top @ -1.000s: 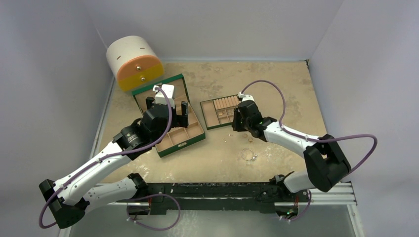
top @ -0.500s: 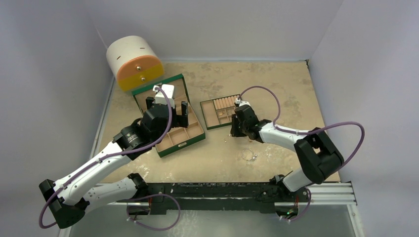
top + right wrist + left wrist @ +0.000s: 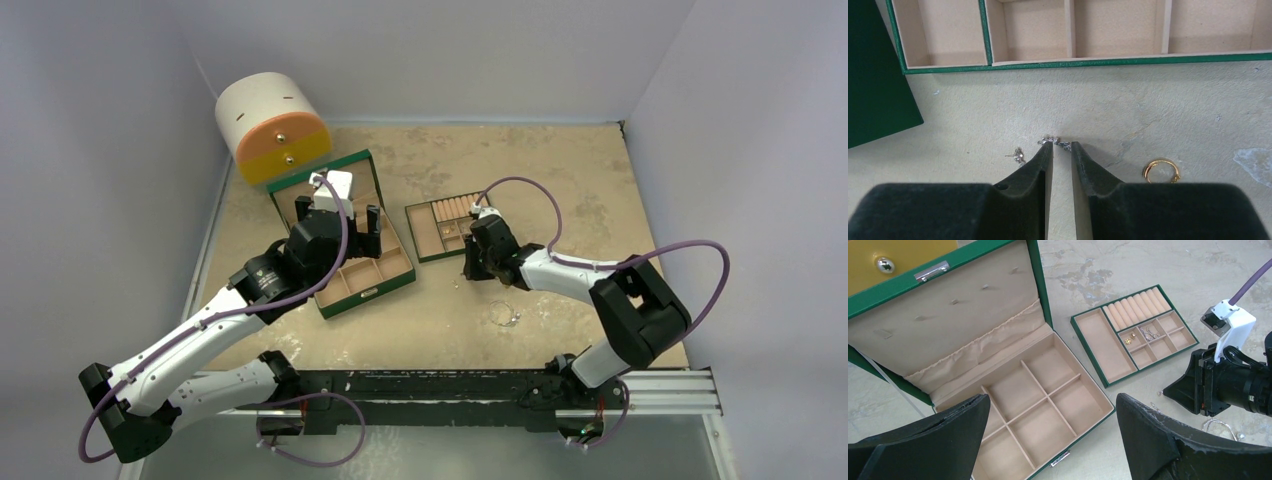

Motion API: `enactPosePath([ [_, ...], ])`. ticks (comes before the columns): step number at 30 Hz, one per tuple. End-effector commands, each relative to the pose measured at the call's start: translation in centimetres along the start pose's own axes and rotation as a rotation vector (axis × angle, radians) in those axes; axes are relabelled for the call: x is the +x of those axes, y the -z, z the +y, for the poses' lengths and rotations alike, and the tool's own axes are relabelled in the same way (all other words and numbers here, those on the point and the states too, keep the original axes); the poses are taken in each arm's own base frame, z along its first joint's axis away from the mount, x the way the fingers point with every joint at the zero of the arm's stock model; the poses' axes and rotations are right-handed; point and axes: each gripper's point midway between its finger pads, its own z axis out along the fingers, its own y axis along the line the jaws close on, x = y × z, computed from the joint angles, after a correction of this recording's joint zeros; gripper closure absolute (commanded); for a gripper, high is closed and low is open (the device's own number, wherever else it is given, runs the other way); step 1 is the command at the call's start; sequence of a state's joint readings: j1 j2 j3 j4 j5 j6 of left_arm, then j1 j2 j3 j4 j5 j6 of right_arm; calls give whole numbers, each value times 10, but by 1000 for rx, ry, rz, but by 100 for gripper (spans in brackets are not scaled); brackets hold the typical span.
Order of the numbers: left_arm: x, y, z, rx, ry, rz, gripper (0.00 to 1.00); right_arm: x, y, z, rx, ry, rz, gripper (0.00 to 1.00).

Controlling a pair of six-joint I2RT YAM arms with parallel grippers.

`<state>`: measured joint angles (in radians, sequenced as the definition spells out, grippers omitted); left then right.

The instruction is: Organize the mixed jewelry

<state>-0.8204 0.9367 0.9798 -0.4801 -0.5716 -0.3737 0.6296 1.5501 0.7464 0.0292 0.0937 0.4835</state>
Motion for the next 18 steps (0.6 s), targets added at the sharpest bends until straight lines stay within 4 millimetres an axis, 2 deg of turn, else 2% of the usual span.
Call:
enactPosePath([
  [1, -26, 7, -4, 23, 30, -62, 3, -8, -1, 3, -1, -15, -33, 79],
  [9, -26, 7, -3, 23, 30, -62, 3, -10, -3, 2, 13, -15, -38, 90],
  [12, -26, 7, -4, 23, 30, -63, 3, -9, -4, 2, 15, -15, -37, 100],
  [18, -25, 6, -4, 21, 29, -60, 3, -14, 2, 1, 23, -15, -53, 100],
])
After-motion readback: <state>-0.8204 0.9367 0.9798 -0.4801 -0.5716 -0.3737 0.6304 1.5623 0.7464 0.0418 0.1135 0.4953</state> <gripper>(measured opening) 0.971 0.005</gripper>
